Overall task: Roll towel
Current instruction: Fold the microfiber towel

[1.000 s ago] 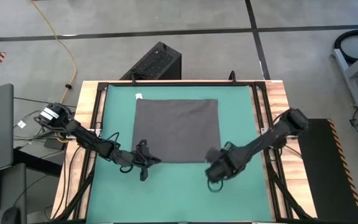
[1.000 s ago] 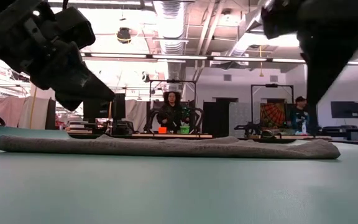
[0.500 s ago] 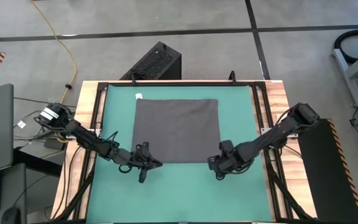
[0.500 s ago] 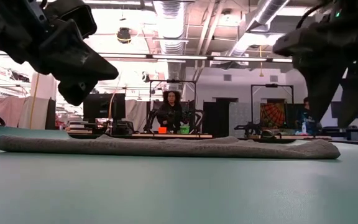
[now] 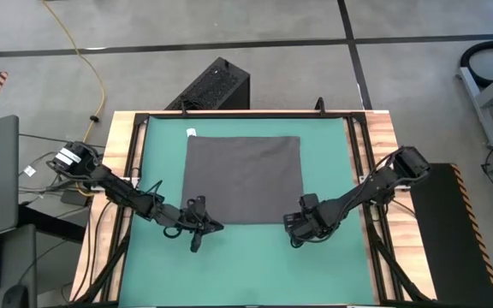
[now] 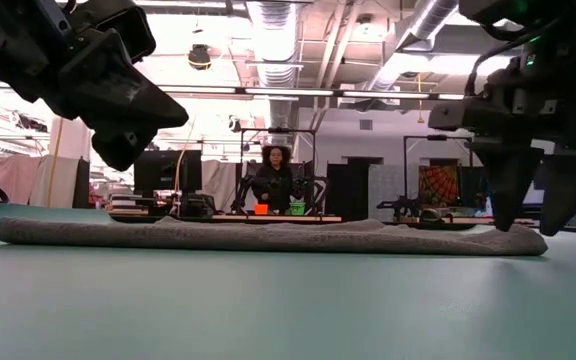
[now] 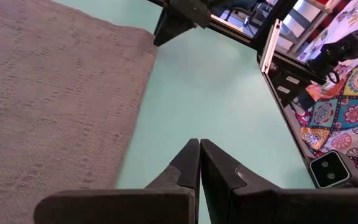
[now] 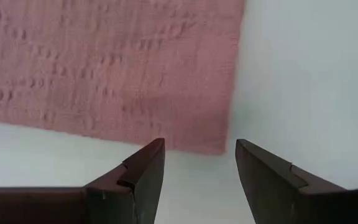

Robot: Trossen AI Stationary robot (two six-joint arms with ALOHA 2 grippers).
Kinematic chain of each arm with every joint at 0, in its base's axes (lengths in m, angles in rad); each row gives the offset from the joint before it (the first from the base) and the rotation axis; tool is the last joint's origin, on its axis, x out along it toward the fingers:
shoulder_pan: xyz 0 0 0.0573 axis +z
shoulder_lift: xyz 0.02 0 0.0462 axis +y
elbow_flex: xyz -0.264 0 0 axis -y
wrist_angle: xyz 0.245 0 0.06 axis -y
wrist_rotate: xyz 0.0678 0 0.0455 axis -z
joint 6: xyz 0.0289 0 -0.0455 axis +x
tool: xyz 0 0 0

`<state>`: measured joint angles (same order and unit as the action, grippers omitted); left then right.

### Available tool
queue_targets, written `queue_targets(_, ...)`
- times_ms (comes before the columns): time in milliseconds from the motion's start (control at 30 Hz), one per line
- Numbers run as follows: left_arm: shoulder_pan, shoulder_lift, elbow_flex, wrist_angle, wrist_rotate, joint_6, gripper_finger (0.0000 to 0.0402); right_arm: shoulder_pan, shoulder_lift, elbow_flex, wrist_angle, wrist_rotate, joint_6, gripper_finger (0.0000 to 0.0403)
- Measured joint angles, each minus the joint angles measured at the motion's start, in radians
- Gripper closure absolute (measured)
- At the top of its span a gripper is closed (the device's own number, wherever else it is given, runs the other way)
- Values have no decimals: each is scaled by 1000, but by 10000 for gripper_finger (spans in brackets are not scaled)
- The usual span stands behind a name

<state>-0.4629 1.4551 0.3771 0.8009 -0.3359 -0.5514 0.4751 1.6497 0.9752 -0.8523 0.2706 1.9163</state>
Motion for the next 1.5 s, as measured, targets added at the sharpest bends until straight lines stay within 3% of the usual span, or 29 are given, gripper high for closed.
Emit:
queue_targets(433,0,0,0,-2,0,8,401,-19,17,-1,-117,-11,-2,182)
queue_targets(800,0,0,0,-6,11,7,401,6,120,14,-43,-53,-1,182)
queue_targets(1033,0,0,0,-9,14,8,401,39,36,48,-196,-53,98,182)
queue_targets(1233,0,0,0,-6,17,6,401,40,-59,49,-141,41,127,182)
queue_targets(1500,0,0,0,2,17,-9,401,19,5,50,-87,35,126,182)
